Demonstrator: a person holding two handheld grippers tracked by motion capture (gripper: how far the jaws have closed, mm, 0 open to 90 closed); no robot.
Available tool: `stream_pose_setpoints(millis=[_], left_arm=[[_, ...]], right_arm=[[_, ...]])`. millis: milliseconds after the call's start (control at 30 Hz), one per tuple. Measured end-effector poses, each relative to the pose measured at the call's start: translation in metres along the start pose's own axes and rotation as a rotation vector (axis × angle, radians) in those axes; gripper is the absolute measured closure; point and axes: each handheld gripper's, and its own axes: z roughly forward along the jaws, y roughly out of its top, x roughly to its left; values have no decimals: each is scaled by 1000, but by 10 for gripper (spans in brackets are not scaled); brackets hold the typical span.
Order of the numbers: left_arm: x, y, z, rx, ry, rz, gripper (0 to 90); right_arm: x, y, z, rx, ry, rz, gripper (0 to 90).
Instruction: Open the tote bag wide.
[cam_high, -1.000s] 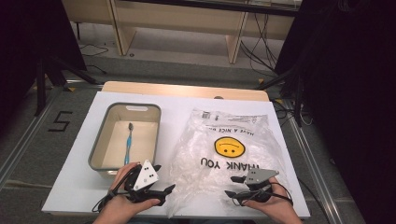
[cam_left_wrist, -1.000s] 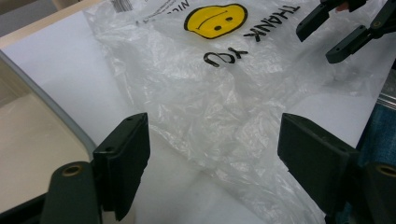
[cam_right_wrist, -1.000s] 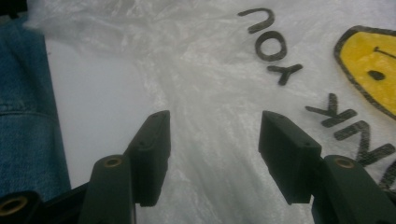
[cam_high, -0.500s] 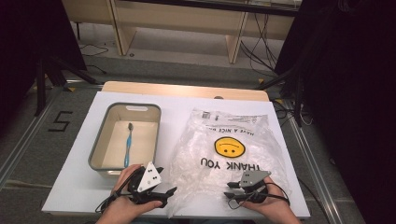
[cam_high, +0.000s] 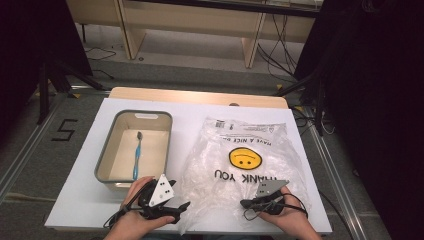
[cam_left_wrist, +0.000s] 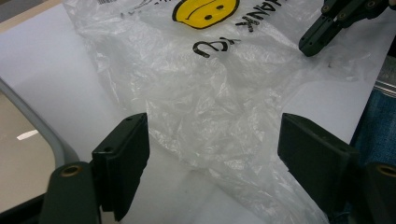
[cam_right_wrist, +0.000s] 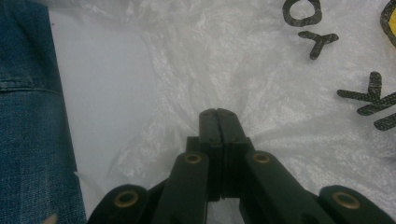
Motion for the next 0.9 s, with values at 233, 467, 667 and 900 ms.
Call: stream_pose_setpoints(millis=[233,467,667,900], left_arm=[[-4,1,1,2,-9,13,248],[-10,1,4,18,-23,28,261],[-35,-6,26,193,-81,100,275],[-38,-10,48,299,-71,88,469]], right_arm=[[0,2,-2,-9,-6,20,900],[0,2,-2,-11,-9,27,900],[-1,3,-5,-41,-10,57,754],[-9,1,-19,-129,-95,105,663]])
